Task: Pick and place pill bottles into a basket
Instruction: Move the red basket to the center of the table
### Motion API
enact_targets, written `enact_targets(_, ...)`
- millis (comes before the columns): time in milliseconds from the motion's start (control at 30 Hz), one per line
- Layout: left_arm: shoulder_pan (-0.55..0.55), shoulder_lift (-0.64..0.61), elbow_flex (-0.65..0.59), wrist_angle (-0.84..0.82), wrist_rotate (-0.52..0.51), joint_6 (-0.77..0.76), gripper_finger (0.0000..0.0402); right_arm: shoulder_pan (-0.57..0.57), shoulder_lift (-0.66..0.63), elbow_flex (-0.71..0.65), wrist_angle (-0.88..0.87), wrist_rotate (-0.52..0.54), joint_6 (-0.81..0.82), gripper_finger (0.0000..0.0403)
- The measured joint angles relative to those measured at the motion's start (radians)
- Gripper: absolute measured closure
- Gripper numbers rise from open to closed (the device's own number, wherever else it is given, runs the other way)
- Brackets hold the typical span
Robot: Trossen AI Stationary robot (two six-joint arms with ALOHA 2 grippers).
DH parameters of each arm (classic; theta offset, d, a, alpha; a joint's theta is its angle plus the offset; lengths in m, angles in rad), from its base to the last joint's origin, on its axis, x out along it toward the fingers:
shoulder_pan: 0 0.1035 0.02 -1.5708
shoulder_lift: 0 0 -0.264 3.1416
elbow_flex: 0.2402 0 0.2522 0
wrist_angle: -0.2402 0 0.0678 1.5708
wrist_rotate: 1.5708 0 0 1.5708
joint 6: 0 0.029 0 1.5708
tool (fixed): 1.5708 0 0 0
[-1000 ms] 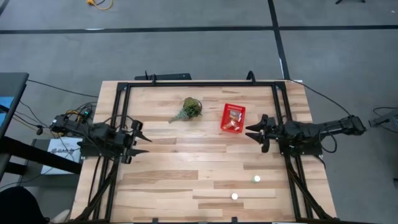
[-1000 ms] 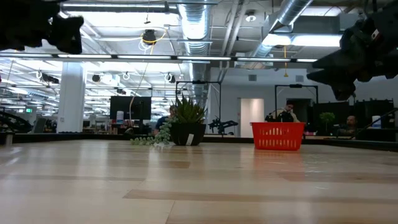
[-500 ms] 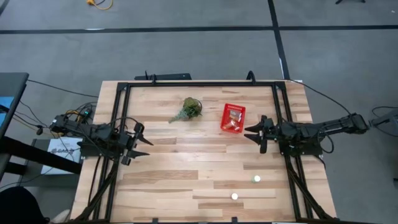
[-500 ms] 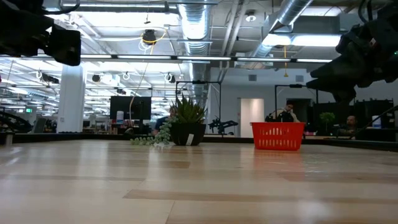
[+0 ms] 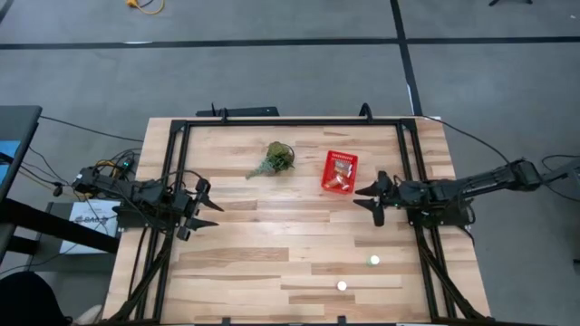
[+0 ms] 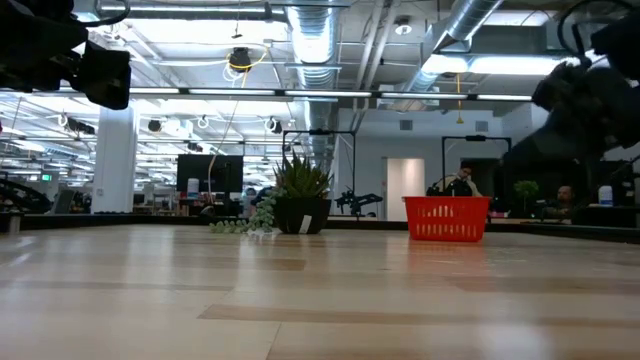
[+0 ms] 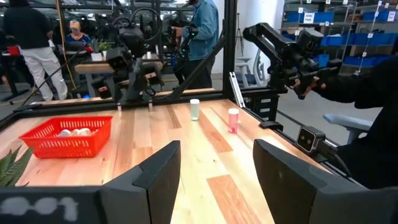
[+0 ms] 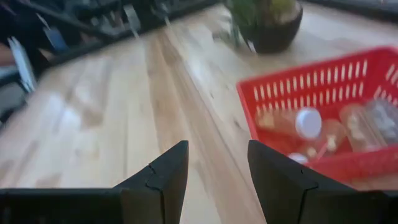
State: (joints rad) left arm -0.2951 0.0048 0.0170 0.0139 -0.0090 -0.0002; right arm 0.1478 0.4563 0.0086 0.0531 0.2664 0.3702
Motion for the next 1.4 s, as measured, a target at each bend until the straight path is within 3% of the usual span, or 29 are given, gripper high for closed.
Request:
enact_targets(333, 0.000, 0.000, 0.000, -0.001, -0.002, -0.005, 0.0210, 0.001, 0.247, 0.186, -0.028, -0.003, -0.136, 0.0259)
enact_targets(600, 0.000, 0.000, 0.000, -0.001, -0.003, 0.000, 0.0210, -0.032, 0.451, 0.371, -0.241, -0.005, -0.170, 0.0270)
enact_targets(833, 0.000, 0.000, 0.000, -0.001, -0.003, 0.007, 0.0210, -0.066, 0.618, 0.476, -0.312, -0.011, -0.198, 0.0269)
enact_targets(1400, 0.000, 0.000, 0.000, -0.001, -0.002, -0.004, 0.0210, -0.149, 0.854, 0.638, -0.495, -0.082, -0.202, 0.0274)
